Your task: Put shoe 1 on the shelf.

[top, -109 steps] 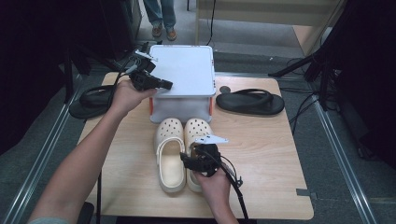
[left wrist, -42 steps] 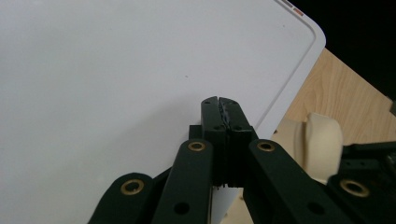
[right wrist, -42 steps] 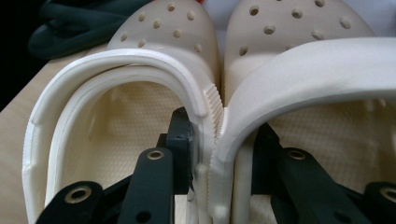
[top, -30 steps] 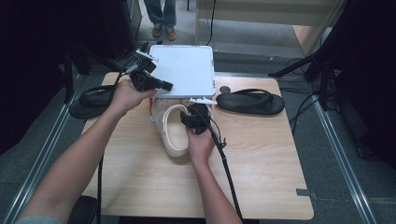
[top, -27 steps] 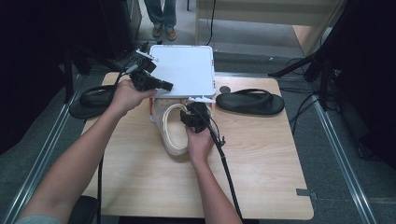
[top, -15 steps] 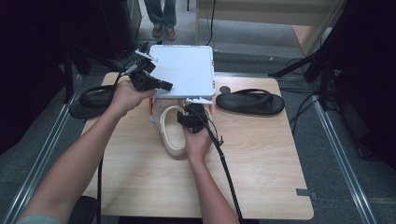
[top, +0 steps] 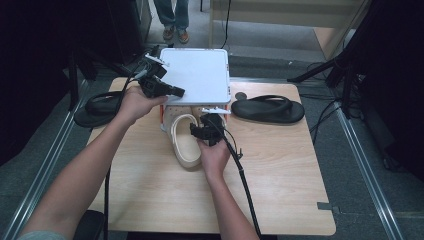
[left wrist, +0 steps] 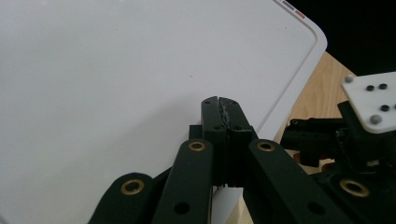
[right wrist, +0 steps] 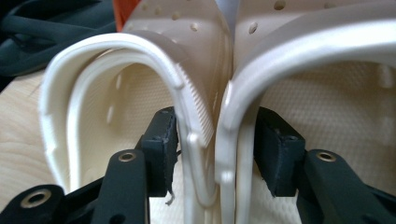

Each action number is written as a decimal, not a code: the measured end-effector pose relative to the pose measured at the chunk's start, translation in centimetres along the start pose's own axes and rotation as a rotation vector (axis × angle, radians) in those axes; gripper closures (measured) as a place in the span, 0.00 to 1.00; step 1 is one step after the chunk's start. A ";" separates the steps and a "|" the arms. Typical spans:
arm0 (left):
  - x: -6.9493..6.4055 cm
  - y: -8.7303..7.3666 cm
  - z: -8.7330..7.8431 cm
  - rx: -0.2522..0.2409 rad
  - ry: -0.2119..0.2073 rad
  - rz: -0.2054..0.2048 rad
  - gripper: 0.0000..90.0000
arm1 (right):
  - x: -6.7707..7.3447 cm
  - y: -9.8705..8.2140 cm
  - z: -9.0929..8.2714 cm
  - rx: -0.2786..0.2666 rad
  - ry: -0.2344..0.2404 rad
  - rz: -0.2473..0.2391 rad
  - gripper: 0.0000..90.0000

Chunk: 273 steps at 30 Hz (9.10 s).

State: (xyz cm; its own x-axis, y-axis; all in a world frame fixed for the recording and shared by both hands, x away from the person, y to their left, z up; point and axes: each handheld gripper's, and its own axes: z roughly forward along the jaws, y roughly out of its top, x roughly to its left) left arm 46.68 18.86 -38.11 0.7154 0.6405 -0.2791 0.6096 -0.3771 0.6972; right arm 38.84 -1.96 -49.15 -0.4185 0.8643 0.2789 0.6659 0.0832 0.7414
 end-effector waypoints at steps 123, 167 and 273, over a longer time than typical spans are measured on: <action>-0.5 0.4 0.1 0.020 0.046 -0.011 1.00 | 4.5 -6.9 -1.3 0.080 0.141 -0.142 1.00; -0.4 0.2 0.0 0.013 0.049 -0.005 1.00 | 4.7 -2.1 4.5 0.057 0.047 -0.135 1.00; -0.4 0.2 0.2 -0.003 0.047 0.005 1.00 | -3.2 -2.5 -1.7 0.096 0.097 -0.153 1.00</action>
State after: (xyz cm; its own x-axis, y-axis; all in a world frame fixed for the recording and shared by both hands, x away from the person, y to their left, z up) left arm 46.53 18.40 -37.97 0.7014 0.6695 -0.2444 0.6050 -0.3781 0.7007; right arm 37.49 -5.74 -50.83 -0.5738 0.7867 0.2278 0.6434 0.2609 0.7197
